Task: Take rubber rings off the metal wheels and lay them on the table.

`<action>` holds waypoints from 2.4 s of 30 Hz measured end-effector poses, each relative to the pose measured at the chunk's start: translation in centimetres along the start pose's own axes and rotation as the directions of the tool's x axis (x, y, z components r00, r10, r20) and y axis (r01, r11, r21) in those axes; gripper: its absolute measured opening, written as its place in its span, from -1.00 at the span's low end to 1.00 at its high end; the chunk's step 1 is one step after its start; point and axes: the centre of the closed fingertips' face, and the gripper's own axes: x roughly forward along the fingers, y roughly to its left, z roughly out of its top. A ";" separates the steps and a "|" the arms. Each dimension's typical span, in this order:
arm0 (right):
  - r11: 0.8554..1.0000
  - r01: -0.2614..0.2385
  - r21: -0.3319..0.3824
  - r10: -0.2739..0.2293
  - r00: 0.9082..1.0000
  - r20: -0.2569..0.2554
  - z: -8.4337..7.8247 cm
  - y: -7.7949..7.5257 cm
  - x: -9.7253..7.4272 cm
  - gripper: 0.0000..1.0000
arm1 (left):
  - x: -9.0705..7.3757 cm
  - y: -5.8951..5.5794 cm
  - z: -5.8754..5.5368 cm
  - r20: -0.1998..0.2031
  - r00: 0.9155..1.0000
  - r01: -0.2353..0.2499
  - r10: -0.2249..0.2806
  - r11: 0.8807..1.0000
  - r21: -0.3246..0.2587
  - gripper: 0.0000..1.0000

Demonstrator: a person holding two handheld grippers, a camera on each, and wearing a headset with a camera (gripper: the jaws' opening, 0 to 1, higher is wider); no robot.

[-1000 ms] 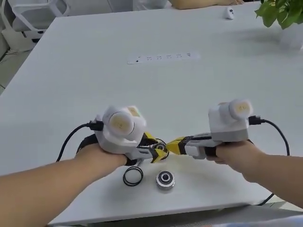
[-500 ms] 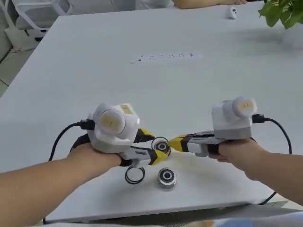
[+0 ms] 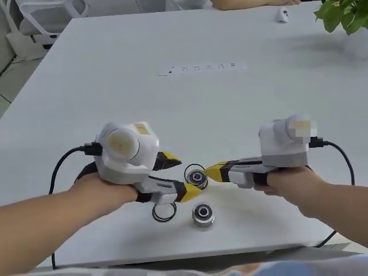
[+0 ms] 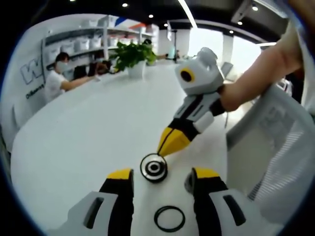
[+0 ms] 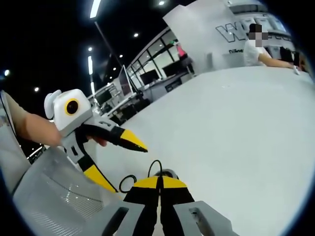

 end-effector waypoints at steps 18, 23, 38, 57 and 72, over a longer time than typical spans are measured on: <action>0.999 -0.051 0.011 0.051 0.999 0.017 0.8 1.8 0.1 -1.00 | -3.1 -0.7 0.7 0.065 0.998 0.008 -0.007 1.000 -0.021 0.17; 0.998 -0.064 0.017 0.063 0.998 0.020 1.1 2.2 0.1 -1.00 | -4.1 -0.8 0.4 0.067 0.998 0.006 -0.005 1.000 -0.017 0.21; 0.995 -0.097 0.013 0.097 0.995 0.011 1.1 3.7 0.4 -1.00 | -6.6 -1.0 -0.4 0.066 0.998 -0.007 0.006 1.000 0.011 0.31; 0.991 -0.135 0.009 0.135 0.991 -0.014 0.9 5.7 1.0 -1.00 | -8.7 -0.8 -1.6 0.071 0.997 -0.039 0.039 0.999 -0.014 0.38; 0.984 -0.177 0.006 0.177 0.982 -0.070 -0.1 7.2 2.3 -1.00 | -9.9 -0.5 -2.7 0.064 0.996 -0.060 0.061 0.998 -0.021 0.44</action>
